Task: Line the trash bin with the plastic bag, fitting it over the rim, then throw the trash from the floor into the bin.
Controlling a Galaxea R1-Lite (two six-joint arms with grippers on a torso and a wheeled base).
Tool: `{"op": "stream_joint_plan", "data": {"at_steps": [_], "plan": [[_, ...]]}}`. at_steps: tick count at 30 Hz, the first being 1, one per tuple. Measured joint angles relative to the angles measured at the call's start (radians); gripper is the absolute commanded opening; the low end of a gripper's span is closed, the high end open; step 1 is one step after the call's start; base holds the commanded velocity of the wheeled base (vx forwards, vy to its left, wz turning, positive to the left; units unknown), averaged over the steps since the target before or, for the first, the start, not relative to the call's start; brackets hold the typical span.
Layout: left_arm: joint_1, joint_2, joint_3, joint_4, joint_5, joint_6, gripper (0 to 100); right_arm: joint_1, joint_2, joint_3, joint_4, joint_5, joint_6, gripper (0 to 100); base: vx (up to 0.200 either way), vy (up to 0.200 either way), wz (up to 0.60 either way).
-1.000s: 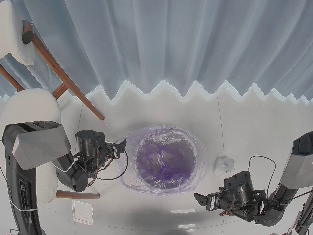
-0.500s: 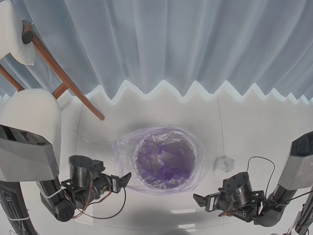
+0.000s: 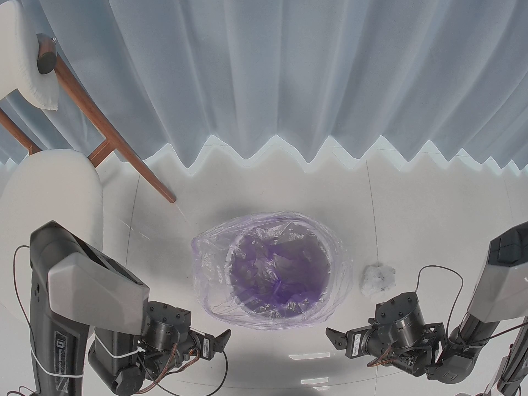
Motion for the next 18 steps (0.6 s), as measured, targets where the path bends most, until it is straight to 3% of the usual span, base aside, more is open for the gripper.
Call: {"op": "stream_joint_plan", "data": {"at_steps": [11,18], "plan": [[0.039,0.122,-0.085,-0.003,0.028,-0.005,100,0.0,0.005,0.001,0.0,0.0,0.001,100,0.0,0.0,0.0],[-0.014,0.083,-0.011,-0.002,0.019,-0.036,100,-0.001,0.006,0.004,0.001,0.0,0.004,100,0.0,0.0,0.0]]}}
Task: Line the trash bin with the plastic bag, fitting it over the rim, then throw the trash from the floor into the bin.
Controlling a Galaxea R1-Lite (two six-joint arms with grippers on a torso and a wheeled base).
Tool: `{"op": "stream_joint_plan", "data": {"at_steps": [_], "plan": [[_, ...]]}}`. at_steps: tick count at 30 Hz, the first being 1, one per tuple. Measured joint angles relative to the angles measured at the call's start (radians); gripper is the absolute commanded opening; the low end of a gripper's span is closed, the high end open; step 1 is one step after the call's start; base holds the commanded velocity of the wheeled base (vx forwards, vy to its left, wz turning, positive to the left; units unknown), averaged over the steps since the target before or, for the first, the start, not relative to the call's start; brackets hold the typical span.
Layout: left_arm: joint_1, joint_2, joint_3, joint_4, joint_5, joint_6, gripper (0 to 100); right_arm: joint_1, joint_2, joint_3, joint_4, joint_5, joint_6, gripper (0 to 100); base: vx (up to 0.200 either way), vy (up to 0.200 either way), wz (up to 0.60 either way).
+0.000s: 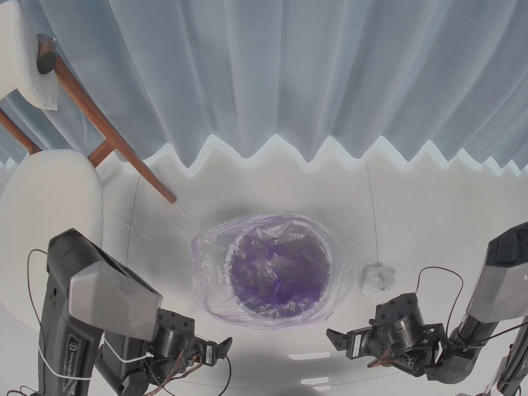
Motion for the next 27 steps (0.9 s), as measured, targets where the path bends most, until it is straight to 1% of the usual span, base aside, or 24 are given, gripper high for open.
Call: {"op": "stream_joint_plan", "data": {"at_steps": [5,8,11,15,18,20,23,27], "plan": [[-0.056,-0.163,0.09,0.003,-0.011,-0.058,100,-0.001,0.0,0.001,0.0,0.0,0.008,100,0.0,0.0,0.0],[-0.073,-0.289,0.121,0.005,-0.014,-0.077,100,-0.001,-0.005,0.004,0.0,0.0,0.011,100,0.0,0.0,0.0],[-0.073,-0.427,0.143,0.008,-0.016,-0.076,100,-0.009,-0.016,0.012,0.0,0.0,0.013,100,0.0,0.0,0.0],[-0.038,-0.607,0.162,0.01,-0.023,-0.072,100,-0.043,-0.043,0.028,-0.004,0.001,0.013,100,0.0,0.0,0.0],[0.024,-0.723,0.171,0.01,-0.037,-0.085,100,-0.088,-0.08,0.044,-0.01,0.002,0.003,100,0.0,0.0,0.0],[0.058,-0.789,0.174,0.01,-0.049,-0.129,100,-0.112,-0.121,0.057,-0.017,0.008,-0.012,100,0.0,0.0,0.0],[0.084,-0.882,0.176,0.014,-0.061,-0.2,100,-0.136,-0.189,0.09,-0.023,0.029,-0.052,100,0.0,0.0,0.0],[0.103,-1.006,0.177,0.041,-0.063,-0.247,100,-0.154,-0.283,0.169,-0.041,0.062,-0.114,100,0.0,0.0,0.0]]}}
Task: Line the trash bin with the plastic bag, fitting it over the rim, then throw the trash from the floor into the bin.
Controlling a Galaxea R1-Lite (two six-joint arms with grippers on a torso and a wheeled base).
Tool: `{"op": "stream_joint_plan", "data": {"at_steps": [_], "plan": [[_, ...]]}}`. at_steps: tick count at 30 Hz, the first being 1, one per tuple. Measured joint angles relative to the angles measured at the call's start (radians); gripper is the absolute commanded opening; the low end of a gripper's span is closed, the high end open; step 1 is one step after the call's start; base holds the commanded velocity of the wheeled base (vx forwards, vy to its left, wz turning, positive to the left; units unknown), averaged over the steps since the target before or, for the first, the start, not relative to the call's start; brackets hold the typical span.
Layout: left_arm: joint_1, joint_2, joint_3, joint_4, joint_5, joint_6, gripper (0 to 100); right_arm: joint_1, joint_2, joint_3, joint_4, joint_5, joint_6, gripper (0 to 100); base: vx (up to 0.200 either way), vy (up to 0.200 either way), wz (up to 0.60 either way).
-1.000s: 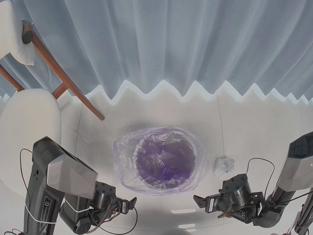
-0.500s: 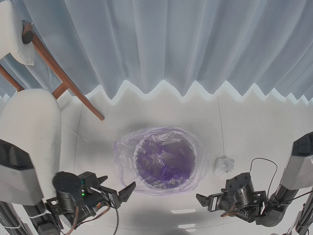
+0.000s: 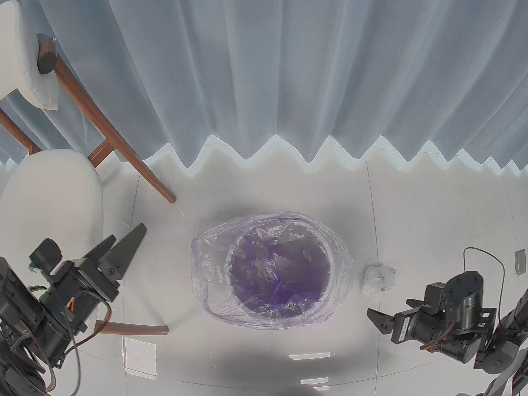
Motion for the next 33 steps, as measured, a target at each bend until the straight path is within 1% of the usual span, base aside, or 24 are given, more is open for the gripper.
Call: {"op": "stream_joint_plan", "data": {"at_steps": [4,6,9,11,15,18,21,27,30,33], "plan": [[0.01,-0.092,0.0,0.084,0.02,-0.018,100,-0.011,-0.068,0.051,-0.018,0.03,-0.026,100,0.0,0.0,0.0],[0.012,-0.122,0.0,0.105,0.031,-0.021,100,-0.013,-0.087,0.061,-0.024,0.052,-0.033,100,0.0,0.0,0.0],[0.014,-0.151,0.0,0.14,0.038,-0.023,100,0.006,-0.096,0.067,-0.024,0.102,-0.034,100,0.0,0.0,0.0],[0.014,-0.162,0.0,0.173,0.04,-0.024,100,0.023,-0.084,0.066,-0.026,0.121,-0.028,100,0.0,0.0,0.0],[0.015,-0.172,0.0,0.212,0.041,-0.028,100,0.053,-0.023,0.04,-0.032,0.135,0.014,100,0.0,0.0,0.0],[0.016,-0.172,0.0,0.223,0.041,-0.034,100,0.089,0.045,-0.011,-0.035,0.139,0.082,100,0.0,0.0,0.0],[0.017,-0.17,0.0,0.229,0.041,-0.036,100,0.132,0.126,-0.074,-0.038,0.135,0.122,100,0.0,0.0,0.0],[0.017,-0.168,0.0,0.234,0.04,-0.04,100,0.203,0.289,-0.218,-0.037,0.097,0.142,100,0.0,0.0,0.0],[0.015,-0.167,0.0,0.235,0.04,-0.04,100,0.225,0.369,-0.29,-0.033,0.055,0.119,100,0.0,0.0,0.0],[0.014,-0.167,0.0,0.239,0.04,-0.04,100,0.235,0.438,-0.351,-0.032,0.004,0.057,100,0.0,0.0,0.0]]}}
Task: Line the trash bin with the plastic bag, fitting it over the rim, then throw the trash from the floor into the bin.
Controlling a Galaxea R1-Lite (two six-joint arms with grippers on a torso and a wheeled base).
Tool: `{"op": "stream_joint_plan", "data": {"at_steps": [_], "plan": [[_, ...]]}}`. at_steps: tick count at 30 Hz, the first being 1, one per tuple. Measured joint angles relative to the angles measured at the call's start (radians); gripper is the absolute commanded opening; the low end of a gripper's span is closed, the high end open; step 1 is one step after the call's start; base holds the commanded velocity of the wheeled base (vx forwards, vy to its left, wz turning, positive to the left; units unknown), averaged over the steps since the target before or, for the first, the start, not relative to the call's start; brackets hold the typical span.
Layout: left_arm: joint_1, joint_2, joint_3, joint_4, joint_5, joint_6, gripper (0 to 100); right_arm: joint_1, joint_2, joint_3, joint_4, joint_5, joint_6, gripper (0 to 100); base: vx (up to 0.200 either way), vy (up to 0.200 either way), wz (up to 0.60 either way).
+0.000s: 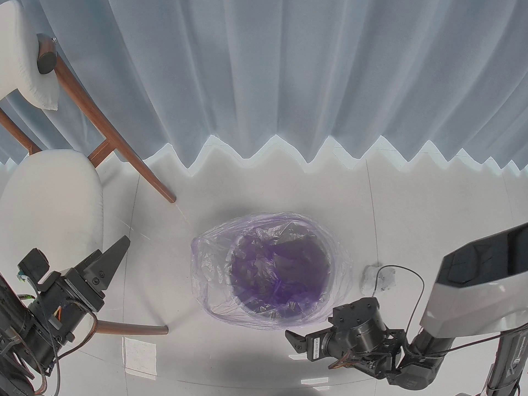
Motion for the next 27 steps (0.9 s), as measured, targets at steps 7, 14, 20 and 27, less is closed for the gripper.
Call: {"op": "stream_joint_plan", "data": {"at_steps": [7,14,20,27], "plan": [[-0.001,0.001,0.0,0.018,0.0,-0.001,100,0.009,0.112,-0.104,0.003,-0.049,-0.077,100,0.0,0.0,0.0],[-0.001,0.002,0.0,0.019,0.0,-0.001,100,0.006,0.152,-0.137,0.005,-0.057,-0.072,100,0.0,0.0,0.0],[-0.001,0.003,0.0,0.019,0.0,-0.001,100,0.001,0.177,-0.167,0.006,-0.058,-0.071,100,0.0,0.0,0.0],[0.0,0.003,0.0,0.02,0.0,-0.002,100,-0.001,0.224,-0.209,0.006,-0.069,-0.076,100,0.0,0.0,0.0]]}}
